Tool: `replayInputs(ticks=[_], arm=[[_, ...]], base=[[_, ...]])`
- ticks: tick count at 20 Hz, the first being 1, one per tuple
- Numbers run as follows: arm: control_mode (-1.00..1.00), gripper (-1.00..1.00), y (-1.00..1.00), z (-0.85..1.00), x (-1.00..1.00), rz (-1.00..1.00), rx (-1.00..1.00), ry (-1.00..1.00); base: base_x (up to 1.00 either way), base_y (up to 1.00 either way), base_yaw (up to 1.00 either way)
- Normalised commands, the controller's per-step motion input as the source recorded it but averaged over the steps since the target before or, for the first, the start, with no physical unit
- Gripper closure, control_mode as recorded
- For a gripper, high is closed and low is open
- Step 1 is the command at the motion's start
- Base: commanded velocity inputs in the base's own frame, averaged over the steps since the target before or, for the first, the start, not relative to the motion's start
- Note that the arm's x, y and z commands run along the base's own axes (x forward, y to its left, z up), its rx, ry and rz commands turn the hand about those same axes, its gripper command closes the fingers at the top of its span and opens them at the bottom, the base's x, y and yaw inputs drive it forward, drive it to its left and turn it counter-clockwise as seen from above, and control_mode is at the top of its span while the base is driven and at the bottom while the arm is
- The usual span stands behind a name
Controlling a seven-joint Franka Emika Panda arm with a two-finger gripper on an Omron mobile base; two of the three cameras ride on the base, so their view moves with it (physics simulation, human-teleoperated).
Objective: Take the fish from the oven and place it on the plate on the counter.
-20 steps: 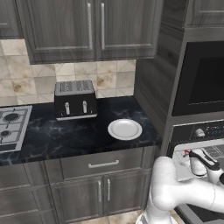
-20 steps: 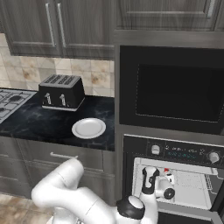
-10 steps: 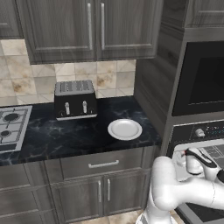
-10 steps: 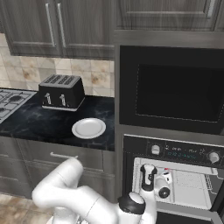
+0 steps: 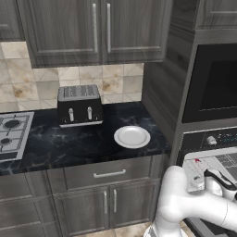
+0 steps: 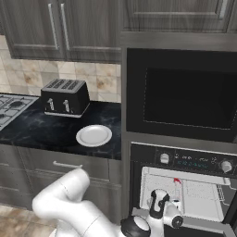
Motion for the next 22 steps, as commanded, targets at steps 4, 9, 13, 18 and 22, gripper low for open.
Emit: replayInputs(ticks=[4, 9, 13, 18, 22], arm=[[-1.0, 1.0, 0.18, -1.0, -0.48, 0.0, 0.23, -0.05], [-1.0, 1.0, 0.03, -0.25, -0.28, 0.01, -0.01, -0.42], [-1.0, 1.0, 0.0, -0.12, 0.08, 0.0, 0.3, -0.26], [-1.0, 1.0, 0.0, -0.81, 0.29, 0.02, 0.23, -0.02], [-1.0, -1.0, -0.17, -0.78, 0.1, 0.03, 0.38, -0.19]], base=[[0.0, 0.0, 0.0], [0.0, 0.0, 0.0], [0.0, 0.0, 0.0], [0.0, 0.0, 0.0], [0.0, 0.0, 0.0]])
